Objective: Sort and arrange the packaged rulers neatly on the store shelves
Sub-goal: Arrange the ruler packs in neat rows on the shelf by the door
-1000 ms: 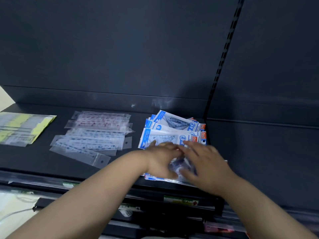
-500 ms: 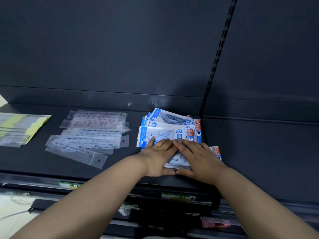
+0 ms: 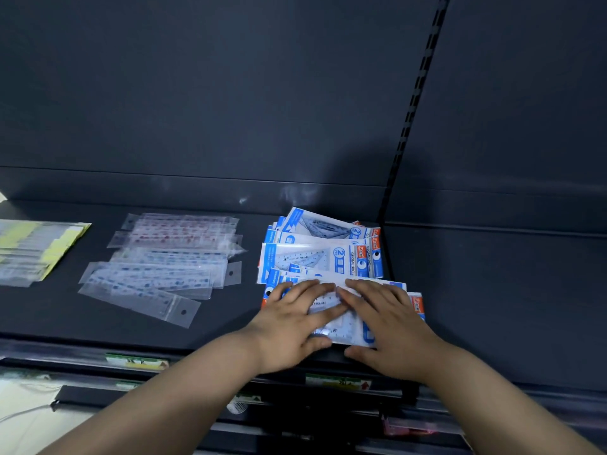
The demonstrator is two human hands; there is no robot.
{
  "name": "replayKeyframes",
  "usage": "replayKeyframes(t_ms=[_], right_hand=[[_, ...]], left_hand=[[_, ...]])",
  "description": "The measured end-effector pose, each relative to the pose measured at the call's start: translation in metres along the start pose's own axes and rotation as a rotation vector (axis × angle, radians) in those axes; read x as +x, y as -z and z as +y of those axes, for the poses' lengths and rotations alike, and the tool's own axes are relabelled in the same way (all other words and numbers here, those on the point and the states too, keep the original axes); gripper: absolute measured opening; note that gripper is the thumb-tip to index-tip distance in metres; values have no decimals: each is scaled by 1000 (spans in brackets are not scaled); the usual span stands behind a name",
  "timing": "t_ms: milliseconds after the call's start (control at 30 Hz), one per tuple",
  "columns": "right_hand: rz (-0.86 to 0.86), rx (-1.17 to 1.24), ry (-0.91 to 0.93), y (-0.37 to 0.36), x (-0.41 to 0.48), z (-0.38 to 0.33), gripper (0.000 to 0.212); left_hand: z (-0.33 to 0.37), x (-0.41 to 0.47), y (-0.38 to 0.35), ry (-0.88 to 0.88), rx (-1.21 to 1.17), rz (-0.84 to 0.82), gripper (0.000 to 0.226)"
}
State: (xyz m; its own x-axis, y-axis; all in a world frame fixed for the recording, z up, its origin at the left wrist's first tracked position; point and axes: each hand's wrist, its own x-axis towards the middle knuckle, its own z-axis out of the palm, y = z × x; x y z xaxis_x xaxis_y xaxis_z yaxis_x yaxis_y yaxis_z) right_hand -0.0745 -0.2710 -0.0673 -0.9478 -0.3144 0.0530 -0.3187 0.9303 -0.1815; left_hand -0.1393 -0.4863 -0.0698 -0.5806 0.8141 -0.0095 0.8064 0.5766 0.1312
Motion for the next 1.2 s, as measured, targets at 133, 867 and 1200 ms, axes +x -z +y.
replayKeyframes(t_ms=[133, 867, 1200], right_hand=[[74, -22, -62, 3, 3, -4, 78], [-79, 129, -307, 49, 30, -3, 108], [-311, 63, -288, 60, 135, 46, 110]], left_hand=[[5, 2, 5, 29, -35, 21, 73], [-7, 23, 41, 77, -4, -144, 83], [-76, 95, 73, 253, -48, -191, 97]])
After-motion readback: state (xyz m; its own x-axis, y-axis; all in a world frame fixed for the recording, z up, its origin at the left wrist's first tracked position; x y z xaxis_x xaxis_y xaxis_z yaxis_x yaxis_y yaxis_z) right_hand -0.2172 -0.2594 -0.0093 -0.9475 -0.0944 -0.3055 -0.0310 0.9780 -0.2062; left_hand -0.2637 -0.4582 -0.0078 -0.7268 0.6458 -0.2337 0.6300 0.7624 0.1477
